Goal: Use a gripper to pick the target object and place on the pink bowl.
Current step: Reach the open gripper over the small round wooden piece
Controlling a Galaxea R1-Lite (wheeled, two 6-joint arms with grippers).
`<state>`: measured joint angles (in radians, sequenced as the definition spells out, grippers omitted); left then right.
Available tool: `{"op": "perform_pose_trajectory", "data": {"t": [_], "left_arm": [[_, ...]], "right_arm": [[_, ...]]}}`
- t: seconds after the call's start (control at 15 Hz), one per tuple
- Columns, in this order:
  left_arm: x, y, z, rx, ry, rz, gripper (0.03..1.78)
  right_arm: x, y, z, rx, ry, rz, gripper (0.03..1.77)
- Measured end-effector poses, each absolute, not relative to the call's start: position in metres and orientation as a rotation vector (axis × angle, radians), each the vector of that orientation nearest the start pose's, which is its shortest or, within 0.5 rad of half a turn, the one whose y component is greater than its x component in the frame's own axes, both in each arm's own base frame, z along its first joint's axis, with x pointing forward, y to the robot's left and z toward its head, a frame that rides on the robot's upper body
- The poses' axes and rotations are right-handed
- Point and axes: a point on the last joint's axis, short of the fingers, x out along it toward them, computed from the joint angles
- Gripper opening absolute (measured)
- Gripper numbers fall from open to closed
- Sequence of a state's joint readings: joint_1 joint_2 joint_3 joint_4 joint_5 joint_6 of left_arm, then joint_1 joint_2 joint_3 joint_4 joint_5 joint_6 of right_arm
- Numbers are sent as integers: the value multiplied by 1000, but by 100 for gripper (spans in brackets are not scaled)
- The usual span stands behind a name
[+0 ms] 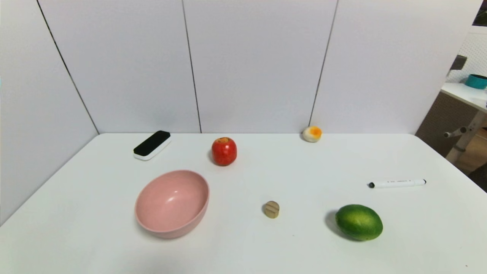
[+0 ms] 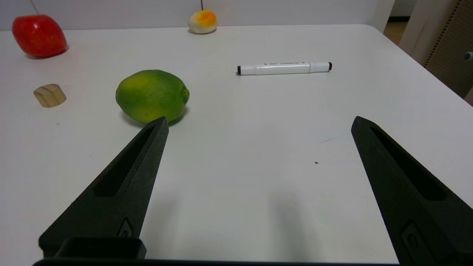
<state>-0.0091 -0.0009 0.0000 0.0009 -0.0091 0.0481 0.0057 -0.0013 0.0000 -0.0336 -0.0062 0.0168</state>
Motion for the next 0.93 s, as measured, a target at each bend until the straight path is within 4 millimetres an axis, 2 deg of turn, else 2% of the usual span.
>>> {"op": "perform_pose_trajectory", "data": {"t": [0.93], "left_arm": [[-23,0,75,47,-1,-18,169]], "right_arm": [[-23,0,79,17,-34,1,171]]}}
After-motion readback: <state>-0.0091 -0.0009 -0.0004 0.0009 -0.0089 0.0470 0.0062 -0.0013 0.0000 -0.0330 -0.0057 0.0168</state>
